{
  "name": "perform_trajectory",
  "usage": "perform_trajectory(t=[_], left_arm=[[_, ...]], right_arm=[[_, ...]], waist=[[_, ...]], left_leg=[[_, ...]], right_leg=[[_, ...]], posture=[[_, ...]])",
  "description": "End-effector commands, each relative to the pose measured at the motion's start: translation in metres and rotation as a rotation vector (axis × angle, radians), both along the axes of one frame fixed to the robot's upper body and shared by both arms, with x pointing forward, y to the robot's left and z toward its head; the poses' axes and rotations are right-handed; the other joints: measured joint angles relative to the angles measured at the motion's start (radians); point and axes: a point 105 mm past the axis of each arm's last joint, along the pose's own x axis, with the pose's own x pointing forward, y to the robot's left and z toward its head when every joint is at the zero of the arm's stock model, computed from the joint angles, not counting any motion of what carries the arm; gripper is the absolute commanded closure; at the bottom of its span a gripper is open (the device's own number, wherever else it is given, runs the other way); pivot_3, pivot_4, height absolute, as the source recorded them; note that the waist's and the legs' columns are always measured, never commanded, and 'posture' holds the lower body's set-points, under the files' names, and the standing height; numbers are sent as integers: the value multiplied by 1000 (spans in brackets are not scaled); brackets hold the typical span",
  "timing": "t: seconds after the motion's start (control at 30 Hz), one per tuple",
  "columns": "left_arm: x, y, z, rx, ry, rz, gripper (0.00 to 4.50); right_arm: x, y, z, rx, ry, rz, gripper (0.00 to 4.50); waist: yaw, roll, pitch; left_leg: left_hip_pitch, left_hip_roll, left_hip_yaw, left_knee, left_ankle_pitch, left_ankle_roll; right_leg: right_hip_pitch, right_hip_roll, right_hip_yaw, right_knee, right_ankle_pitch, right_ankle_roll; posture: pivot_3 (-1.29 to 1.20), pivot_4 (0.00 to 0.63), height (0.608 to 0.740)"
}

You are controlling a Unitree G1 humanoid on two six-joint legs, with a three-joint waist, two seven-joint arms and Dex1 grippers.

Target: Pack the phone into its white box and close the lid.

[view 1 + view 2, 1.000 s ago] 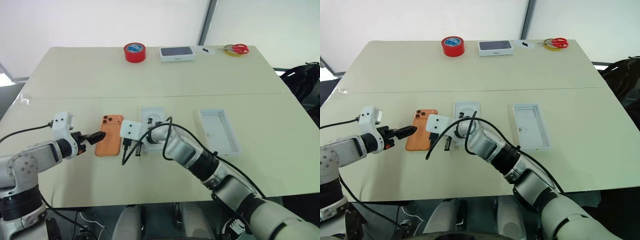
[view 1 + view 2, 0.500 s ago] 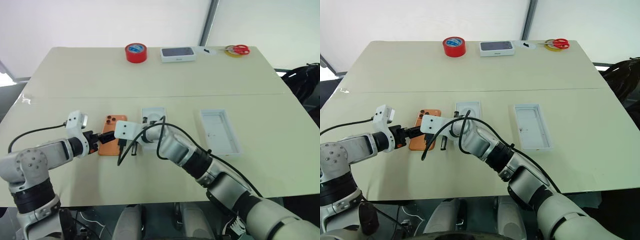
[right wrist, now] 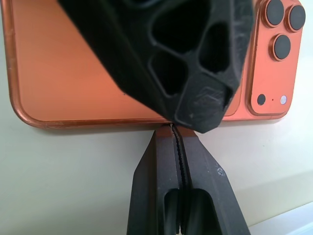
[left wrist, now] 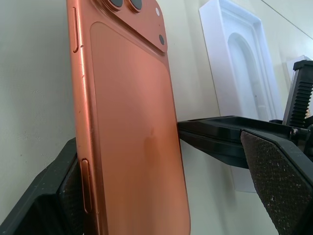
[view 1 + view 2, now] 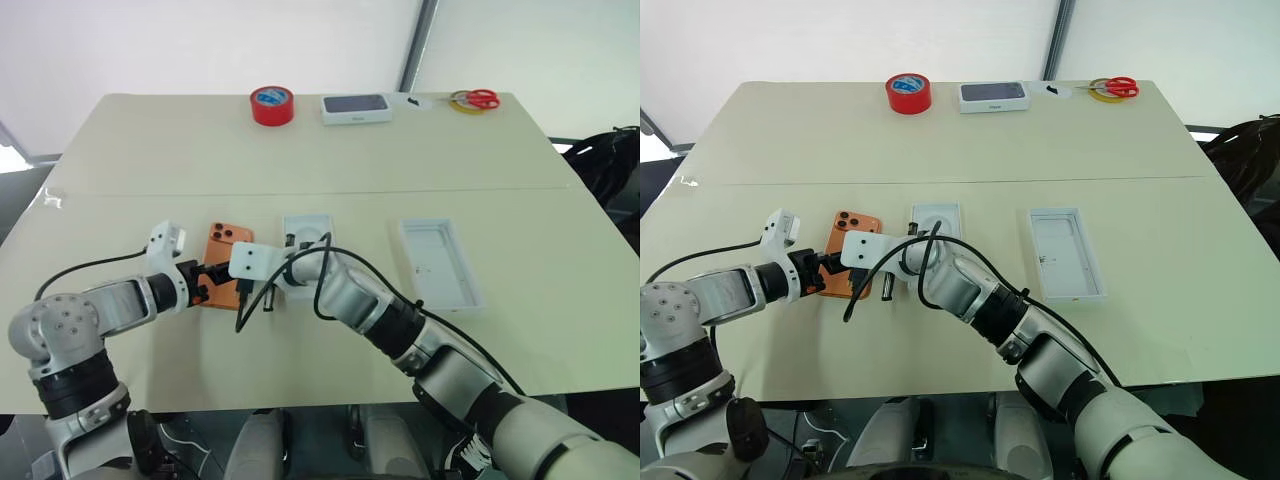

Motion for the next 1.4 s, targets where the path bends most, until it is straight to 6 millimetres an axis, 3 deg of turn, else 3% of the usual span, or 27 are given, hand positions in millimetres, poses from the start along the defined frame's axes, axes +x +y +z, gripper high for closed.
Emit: perform_trajectory(t=[0.03, 0.07, 0.2, 0.47, 0.63, 0.87, 1.07, 1.13, 1.3, 1.4], left_arm=[[0, 2, 2, -12, 4, -4, 515], [0, 3, 2, -14, 5, 0, 810], [0, 6, 2, -17, 11, 8, 2791], [0, 12, 5, -97, 10, 41, 2791], [0, 12, 6, -134, 5, 58, 4445], [6, 2, 19, -244, -56, 86, 4445], [17, -46, 53, -489, -187, 48, 4445], [18, -68, 52, -524, -159, 29, 4445], [18, -99, 38, -548, -62, 17, 4445], [19, -108, 32, -543, -30, 10, 4445]], right_arm=[[-5, 5, 6, 20, -16, 29, 4500], [-5, 5, 6, 20, -16, 28, 4500], [-5, 3, 6, 19, -16, 26, 4500], [-1, -6, 16, 40, -30, 4, 4500], [7, -19, 36, 82, -61, -27, 4500], [4, -60, 82, 265, -83, -9, 4500], [-4, -130, 111, 458, -2, -1, 4500], [2, -156, 113, 494, 33, -69, 4500], [11, -195, 102, 467, 37, -202, 4500], [11, -205, 96, 444, 31, -242, 4500]], waist=[[-1, 0, 0], [-1, 0, 0], [-1, 0, 0], [-2, 0, 0], [-2, 0, 0], [5, 0, 0], [21, -3, 1], [25, -3, 1], [23, -3, 1], [24, -3, 1]], left_leg=[[0, 0, 0, 0, 0, 0], [0, 0, 0, 0, 0, 0], [0, 0, 0, 0, 0, 0], [0, 0, 0, 0, 0, 0], [-1, 0, 0, 0, 0, 0], [-1, 0, 0, -1, 0, 0], [-2, -2, 0, 1, -1, 2], [-1, -2, 1, 1, -1, 2], [-1, -1, 2, 1, -1, 2], [-1, -1, 2, 1, -1, 2]], right_leg=[[0, 0, 0, 0, 0, 0], [0, 0, 0, 0, 0, 0], [0, 0, 0, 0, 0, 0], [-1, 0, 0, 0, 0, 0], [-1, -1, 0, 0, 0, 0], [-1, -1, -1, -1, 0, 0], [1, -3, -1, -4, 0, 0], [1, -4, 0, -4, 0, 0], [1, -2, 0, -4, 0, 0], [1, -2, 0, -4, -2, -3]], posture=[[0, 150, 732], [0, 150, 732], [0, 150, 732], [0, 150, 732], [0, 150, 732], [0, 150, 732], [0, 150, 732], [0, 150, 732], [0, 150, 732], [0, 150, 732]])
